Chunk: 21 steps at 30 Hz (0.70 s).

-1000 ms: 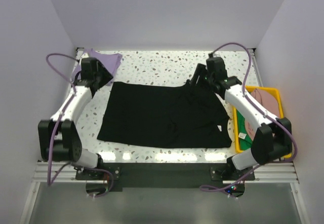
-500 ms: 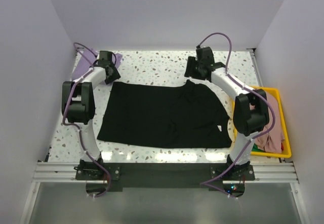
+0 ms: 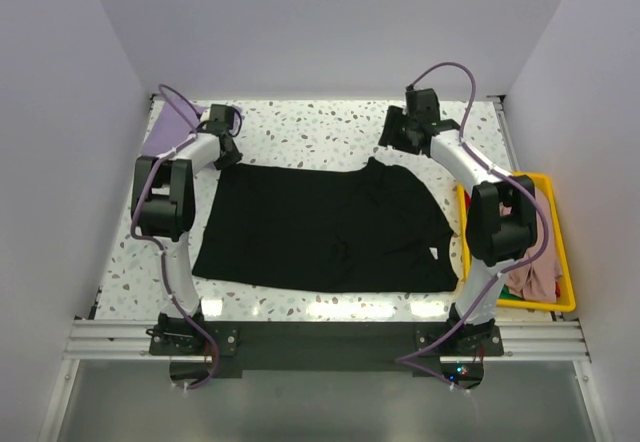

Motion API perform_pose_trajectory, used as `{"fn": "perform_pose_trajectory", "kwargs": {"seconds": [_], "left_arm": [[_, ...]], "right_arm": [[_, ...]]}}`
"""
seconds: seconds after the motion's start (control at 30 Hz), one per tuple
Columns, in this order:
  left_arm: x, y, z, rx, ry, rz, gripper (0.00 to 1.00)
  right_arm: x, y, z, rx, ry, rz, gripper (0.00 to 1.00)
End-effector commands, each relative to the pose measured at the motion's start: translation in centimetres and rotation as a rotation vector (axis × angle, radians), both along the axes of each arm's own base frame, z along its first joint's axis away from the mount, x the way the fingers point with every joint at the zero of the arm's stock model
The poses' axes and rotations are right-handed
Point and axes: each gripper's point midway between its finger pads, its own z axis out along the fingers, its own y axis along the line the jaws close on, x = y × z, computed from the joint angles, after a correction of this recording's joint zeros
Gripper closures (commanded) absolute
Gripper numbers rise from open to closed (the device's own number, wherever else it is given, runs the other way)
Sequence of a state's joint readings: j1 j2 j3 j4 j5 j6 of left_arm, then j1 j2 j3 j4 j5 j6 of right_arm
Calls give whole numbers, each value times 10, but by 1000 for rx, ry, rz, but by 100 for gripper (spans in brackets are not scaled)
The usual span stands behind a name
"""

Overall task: Fold and stack the t-shirts
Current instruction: Fold the tshirt

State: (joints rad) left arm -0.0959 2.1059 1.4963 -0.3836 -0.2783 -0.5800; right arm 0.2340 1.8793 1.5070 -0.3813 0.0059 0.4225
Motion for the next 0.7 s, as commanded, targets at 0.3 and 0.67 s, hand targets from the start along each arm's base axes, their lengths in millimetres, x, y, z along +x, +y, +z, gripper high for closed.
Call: {"fn": "perform_pose_trajectory", "kwargs": {"seconds": [0.3, 0.67], "left_arm": [[14, -1, 33, 31, -77, -22, 98], [12, -6, 38, 6, -90, -42, 100]], "right_arm": [[7, -17, -40, -57, 108, -4, 35], [15, -13, -68, -76, 167, 23, 36]]}}
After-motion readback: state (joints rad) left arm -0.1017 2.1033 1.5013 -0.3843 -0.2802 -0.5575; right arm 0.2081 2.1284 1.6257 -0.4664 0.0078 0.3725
